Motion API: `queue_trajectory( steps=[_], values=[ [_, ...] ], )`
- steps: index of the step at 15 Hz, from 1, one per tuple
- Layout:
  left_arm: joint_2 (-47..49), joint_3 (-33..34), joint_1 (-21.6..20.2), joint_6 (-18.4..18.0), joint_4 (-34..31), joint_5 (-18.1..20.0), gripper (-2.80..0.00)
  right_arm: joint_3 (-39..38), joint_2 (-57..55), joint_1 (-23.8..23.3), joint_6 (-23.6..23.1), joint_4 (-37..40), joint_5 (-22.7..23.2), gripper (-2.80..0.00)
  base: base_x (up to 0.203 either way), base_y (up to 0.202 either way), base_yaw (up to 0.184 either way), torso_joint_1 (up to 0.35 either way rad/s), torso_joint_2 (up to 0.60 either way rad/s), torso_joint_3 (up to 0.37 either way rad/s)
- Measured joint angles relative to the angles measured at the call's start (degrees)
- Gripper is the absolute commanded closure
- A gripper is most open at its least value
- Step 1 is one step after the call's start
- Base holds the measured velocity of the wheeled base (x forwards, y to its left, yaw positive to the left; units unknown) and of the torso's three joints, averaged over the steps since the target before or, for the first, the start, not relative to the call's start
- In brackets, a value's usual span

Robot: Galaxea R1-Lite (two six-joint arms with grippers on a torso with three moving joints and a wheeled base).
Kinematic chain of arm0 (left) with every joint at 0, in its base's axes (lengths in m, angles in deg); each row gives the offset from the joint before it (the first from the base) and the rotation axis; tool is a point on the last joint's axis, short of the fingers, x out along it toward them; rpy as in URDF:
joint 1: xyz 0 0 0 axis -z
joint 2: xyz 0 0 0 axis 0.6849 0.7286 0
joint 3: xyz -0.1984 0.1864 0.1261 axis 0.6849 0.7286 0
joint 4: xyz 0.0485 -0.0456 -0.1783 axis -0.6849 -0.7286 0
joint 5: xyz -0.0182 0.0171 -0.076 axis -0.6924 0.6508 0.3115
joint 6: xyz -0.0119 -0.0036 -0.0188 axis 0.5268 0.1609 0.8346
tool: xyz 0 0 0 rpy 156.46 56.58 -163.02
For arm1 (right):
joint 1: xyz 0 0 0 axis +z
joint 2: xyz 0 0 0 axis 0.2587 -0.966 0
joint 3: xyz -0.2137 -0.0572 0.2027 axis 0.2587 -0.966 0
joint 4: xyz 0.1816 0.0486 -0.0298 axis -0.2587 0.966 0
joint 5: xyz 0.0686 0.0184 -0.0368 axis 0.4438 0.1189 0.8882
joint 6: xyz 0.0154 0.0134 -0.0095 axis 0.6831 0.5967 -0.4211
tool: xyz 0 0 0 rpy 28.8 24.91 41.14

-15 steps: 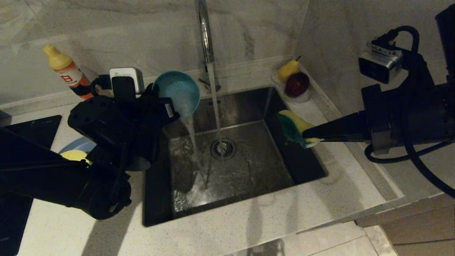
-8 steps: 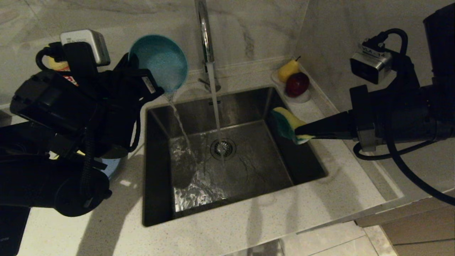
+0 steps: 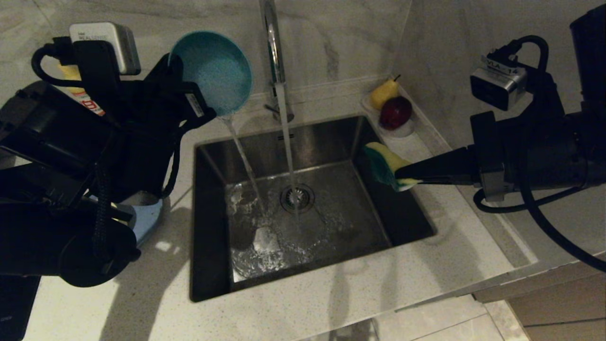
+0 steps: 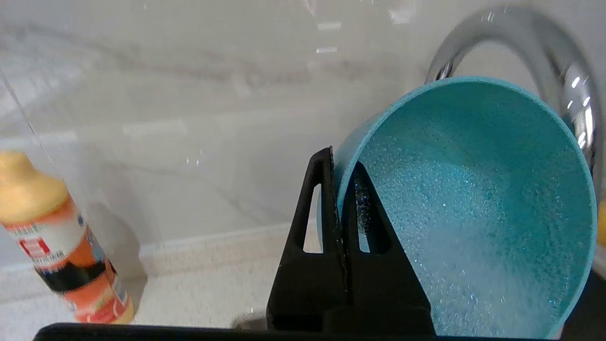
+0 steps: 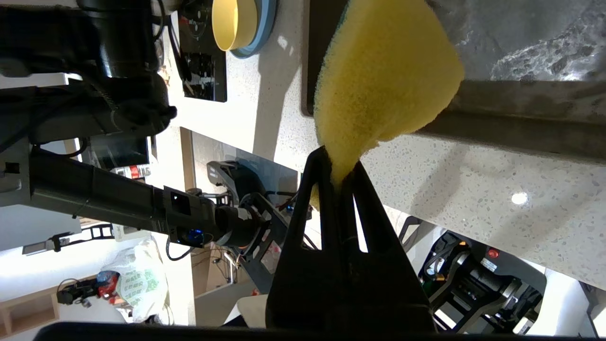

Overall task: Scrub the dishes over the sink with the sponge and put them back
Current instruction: Rinse the bowl

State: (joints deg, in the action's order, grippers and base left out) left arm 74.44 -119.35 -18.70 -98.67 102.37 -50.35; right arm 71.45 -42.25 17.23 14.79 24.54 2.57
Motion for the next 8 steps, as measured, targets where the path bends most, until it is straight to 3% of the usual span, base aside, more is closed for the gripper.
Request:
queue_trajectory(
  steps=[8],
  values=[
    [-3.56,-2.55,0.06,-0.11,0.06,0.22,0.00,0.12,-0.28,0.07,-0.01,-0.12,0.37,0.00,0.000,0.000,0.000,0.000,0.00,0.000]
  ],
)
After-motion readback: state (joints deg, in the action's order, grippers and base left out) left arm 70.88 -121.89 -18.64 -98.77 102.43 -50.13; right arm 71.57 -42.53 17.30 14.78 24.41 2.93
